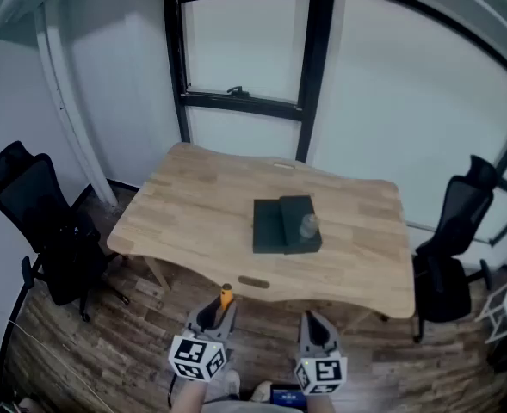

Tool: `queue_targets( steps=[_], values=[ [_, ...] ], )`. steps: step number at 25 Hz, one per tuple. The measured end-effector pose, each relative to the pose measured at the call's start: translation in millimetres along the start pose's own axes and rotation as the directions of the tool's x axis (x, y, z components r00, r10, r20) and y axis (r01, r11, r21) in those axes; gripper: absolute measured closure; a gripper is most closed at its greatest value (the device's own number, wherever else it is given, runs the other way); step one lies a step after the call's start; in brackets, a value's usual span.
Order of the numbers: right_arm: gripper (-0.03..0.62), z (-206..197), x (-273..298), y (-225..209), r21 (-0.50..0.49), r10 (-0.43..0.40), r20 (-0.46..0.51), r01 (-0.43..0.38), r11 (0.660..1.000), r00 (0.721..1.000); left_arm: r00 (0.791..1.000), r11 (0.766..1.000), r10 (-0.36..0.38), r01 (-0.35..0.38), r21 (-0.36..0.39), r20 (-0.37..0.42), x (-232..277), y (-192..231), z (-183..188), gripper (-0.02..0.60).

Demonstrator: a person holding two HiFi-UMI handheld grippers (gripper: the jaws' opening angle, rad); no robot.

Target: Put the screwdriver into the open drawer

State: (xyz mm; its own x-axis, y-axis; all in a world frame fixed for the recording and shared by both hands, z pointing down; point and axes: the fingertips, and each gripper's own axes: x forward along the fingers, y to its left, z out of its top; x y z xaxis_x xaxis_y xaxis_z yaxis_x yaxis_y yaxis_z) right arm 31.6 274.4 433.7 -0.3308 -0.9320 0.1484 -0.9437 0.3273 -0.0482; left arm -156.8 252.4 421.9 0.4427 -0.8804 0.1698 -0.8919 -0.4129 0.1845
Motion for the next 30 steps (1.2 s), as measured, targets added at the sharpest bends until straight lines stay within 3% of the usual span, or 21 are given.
queue_targets(
  steps=[9,18,30],
  values=[
    [0.597,-8,-5,8,-0.009,-0.009,-0.011,0.009,1.0,1.0,1.0,1.0,-0.005,0.005,-0.009,-0.006,-8,6,-2,0.475],
    [0.597,-9,-8,3,0.067,-0.016,-0.014,0.017,0.998,1.0,1.0,1.0,-0.013,0.013,-0.011,-0.019,-3,3,-3,0.474],
    [0.597,-12,-16,-14,0.048,0.002,-0.01,-0.001,0.999,1.0,1.0,1.0,-0.002,0.002,-0.013,-0.01,2,-17,-8,0.474]
  ],
)
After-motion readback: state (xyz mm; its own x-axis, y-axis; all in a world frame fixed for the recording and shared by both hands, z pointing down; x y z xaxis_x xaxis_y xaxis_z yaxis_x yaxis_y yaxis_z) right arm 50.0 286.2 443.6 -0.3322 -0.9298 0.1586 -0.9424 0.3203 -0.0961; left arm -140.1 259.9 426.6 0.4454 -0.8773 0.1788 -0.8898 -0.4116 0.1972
